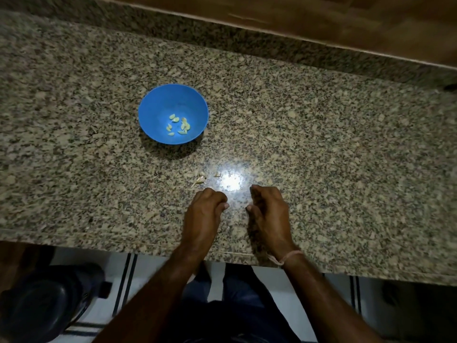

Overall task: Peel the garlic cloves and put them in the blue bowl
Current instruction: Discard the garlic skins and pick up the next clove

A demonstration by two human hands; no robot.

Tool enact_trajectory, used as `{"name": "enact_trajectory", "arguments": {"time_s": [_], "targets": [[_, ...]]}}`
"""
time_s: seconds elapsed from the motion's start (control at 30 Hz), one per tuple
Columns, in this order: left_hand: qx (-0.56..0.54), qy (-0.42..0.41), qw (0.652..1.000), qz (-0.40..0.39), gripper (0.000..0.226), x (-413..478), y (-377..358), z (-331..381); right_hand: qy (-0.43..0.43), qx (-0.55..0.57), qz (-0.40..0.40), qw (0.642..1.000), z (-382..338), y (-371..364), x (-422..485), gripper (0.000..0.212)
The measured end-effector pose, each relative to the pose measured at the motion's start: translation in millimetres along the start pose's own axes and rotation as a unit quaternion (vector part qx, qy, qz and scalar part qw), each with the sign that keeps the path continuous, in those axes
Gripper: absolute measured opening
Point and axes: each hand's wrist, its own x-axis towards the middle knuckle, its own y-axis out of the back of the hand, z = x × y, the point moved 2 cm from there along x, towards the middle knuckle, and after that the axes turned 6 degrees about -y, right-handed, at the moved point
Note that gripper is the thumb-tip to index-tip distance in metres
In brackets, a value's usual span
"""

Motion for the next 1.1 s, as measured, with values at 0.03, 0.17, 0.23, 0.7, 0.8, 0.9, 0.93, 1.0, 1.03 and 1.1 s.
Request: {"name": "enact_trajectory", "arguments": {"time_s": [0.03,0.17,0.23,0.7,0.8,0.9,0.93,1.0,1.03,1.1], "targets": [[0.011,0.003,1.000,0.006,0.009,1.7,-0.4,1.7,0.010,-0.012,-0.005,1.000,0.5,-1.3,3.2,0.038],[0.068,0.022,0.997,0.019,0.021,7.4,-2.9,10.0,0.044,-0.039,-0.011,0.998,-2.8,-12.1,20.8,0.035],[0.085,0.049,0.995,0.022,0.024,9.2,-5.4,11.4,0.067,-0.046,-0.009,0.997,-7.6,-19.7,29.9,0.033],[-0.028,0.200,0.963,0.177,0.029,-19.1,8.3,16.9,0.241,-0.120,-0.185,0.945,-30.5,-39.9,79.2,0.014],[-0.034,0.212,0.958,0.190,0.028,-17.7,8.2,19.7,0.263,-0.120,-0.178,0.941,-25.5,-43.5,70.3,0.017],[-0.040,0.222,0.954,0.198,0.028,-19.7,4.2,18.0,0.287,-0.141,-0.151,0.935,-19.9,-42.3,59.6,0.011],[-0.041,0.230,0.952,0.196,0.028,-20.9,2.0,16.9,0.294,-0.145,-0.140,0.934,-21.1,-40.9,57.3,0.007],[-0.037,0.246,0.949,0.194,0.029,-24.0,-1.5,14.2,0.293,-0.151,-0.130,0.935,-21.8,-41.0,53.6,0.003],[-0.034,0.251,0.948,0.192,0.029,-24.8,-2.6,13.3,0.287,-0.151,-0.127,0.937,-20.8,-41.6,53.6,0.006],[-0.028,0.259,0.947,0.188,0.029,-24.1,-2.0,14.4,0.279,-0.160,-0.125,0.939,-20.5,-40.9,53.8,0.011]]}}
